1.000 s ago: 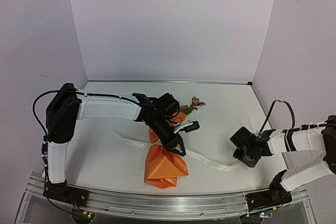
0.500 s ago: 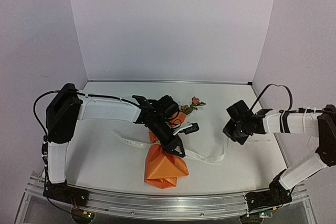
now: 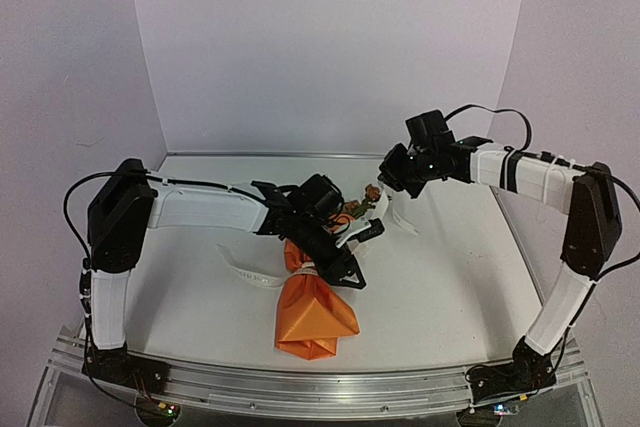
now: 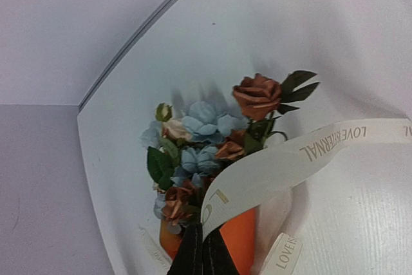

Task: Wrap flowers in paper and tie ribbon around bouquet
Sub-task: Cross the half-tied ribbon over the folded bouquet.

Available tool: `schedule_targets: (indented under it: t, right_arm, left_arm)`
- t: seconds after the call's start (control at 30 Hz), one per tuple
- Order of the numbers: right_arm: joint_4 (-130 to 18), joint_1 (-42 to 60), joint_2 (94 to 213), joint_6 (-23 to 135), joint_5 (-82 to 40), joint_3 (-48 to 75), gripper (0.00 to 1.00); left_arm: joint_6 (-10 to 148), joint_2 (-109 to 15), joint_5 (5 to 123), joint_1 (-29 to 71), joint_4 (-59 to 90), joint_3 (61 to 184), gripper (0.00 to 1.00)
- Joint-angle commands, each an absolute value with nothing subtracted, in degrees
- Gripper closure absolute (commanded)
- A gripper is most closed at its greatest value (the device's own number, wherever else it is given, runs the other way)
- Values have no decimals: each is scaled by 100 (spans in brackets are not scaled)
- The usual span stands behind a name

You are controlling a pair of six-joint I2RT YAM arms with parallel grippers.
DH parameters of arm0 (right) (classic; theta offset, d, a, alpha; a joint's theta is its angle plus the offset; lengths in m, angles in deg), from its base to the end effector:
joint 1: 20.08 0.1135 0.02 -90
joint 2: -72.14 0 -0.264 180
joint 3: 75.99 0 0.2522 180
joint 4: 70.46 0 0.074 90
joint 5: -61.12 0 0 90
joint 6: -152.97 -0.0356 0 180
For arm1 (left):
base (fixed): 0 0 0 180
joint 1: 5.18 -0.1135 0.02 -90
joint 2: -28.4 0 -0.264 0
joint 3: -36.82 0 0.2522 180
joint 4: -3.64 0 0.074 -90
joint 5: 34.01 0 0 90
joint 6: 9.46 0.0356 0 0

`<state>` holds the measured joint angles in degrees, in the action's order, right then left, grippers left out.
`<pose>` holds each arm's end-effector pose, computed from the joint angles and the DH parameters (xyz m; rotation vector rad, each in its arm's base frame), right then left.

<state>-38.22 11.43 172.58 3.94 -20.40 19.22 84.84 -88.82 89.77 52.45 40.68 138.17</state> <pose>0.3431 0.2165 0.2837 0.4892 2.3697 0.9739 0.2220 -0.3871 0.1967 1.5701 2.1002 -1.1006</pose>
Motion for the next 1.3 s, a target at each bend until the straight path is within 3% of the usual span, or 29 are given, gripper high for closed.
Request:
schedule_targets:
  t: [0.0,0.17,0.33,0.47,0.63,0.87,1.27]
  right_arm:
    - [-3667,1131,17569,614,-1075,2333,100]
    - [-3636,1131,17694,845,-731,2487,100]
    - [-3450,1131,17778,1044,-610,2707,100]
    - [-3382,1136,17854,1079,-527,2812,100]
    - [-3372,1132,17947,1124,-291,2888,100]
    - [-3372,1182,17799,1203,-252,2713,100]
    - [-3358,1278,17591,1474,-157,2450,100]
  left_arm:
    - [8420,-8658,8906,5173,3429,13761,47]
    - [8592,-8634,9376,5188,3464,13743,46]
    - [8780,-9058,9798,5317,4258,14428,63]
    - [8742,-9172,9818,5344,4376,14560,64]
    - [8742,-9305,9562,5361,4565,14540,51]
    - [8442,-8793,8945,5357,3745,13958,31]
    - [8185,-8044,8820,5123,3310,13411,29]
